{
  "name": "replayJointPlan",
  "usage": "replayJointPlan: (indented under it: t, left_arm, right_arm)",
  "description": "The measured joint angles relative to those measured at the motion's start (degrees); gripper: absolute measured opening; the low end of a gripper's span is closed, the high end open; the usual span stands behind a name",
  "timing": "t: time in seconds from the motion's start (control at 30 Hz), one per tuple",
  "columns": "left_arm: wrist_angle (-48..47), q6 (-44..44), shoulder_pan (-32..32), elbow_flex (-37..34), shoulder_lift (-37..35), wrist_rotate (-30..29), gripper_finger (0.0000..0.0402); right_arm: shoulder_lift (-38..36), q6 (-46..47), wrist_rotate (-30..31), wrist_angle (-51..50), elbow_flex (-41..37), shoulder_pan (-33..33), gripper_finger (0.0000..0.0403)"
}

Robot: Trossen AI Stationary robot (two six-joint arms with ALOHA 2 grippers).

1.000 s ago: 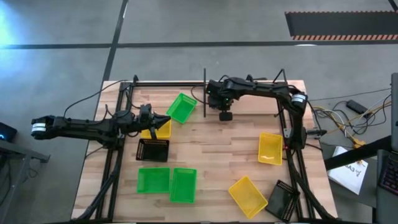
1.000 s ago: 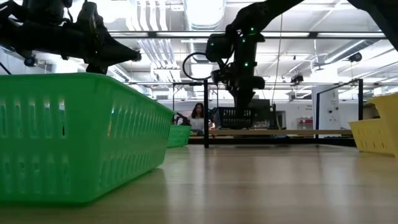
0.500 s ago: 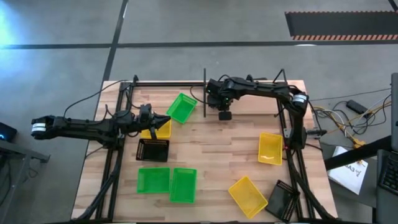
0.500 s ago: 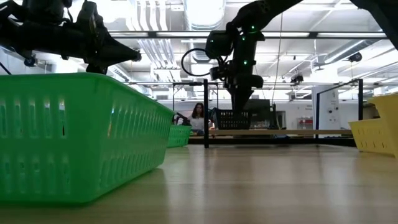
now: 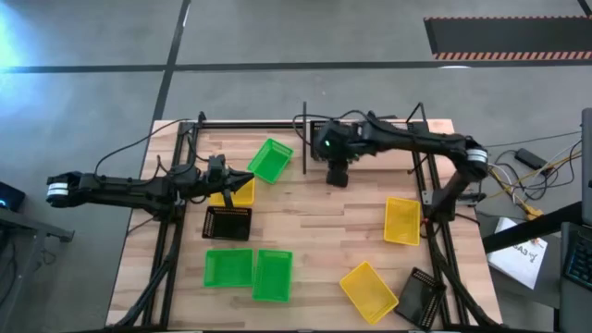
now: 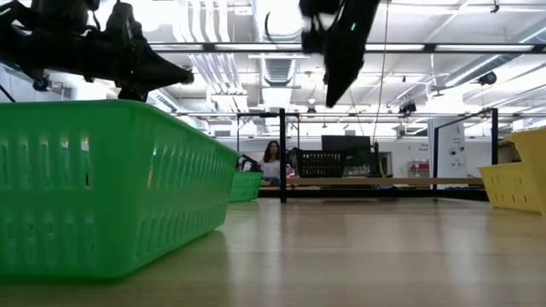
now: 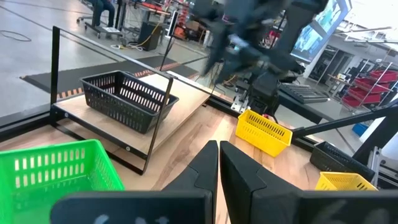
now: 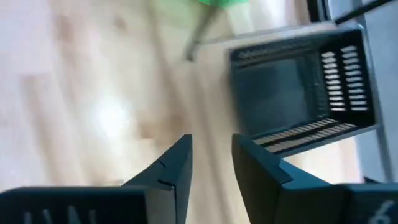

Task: Stack baskets on shelf by color
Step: Put the bottom right yellow bin on the shelf

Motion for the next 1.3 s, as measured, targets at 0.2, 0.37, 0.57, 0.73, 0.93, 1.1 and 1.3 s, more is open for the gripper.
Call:
replayJointPlan:
  t: [0.2,0.37,0.57,0.73,0.93,1.1,1.3]
  left_arm:
    - [0.05,0.0,0.0,0.0,0.03,0.02,0.0]
    - [0.12,0.02,0.0,0.0,0.16,0.09,0.0]
    - [-0.04,0.04,0.0,-0.02,0.47,0.21,0.0]
    - [-0.06,0.04,0.0,-0.07,1.13,0.55,0.0]
    - [0.0,0.02,0.0,-0.07,2.02,1.36,0.0]
    - [0.03,0.0,0.0,-0.07,2.69,1.55,0.0]
    - [0.18,-0.04,0.0,-0.08,3.22,1.73,0.0]
  right_arm:
    - [-6.93,14.43,-0.26,0.23,-6.64,11.04,0.0071]
    - [-11.28,28.91,-7.06,1.21,-13.41,20.36,0.0059]
    - [-13.01,29.45,-12.2,0.95,-16.44,32.3,0.0092]
    - [-11.76,29.4,-12.15,1.73,-16.2,41.62,0.0151]
    - [-8.7,29.4,-12.17,4.38,-16.17,52.1,0.0204]
    - [-4.77,31.26,-12.13,7.19,-15.88,59.29,0.0211]
    - [1.6,31.26,-11.01,16.52,-14.32,65.08,0.0207]
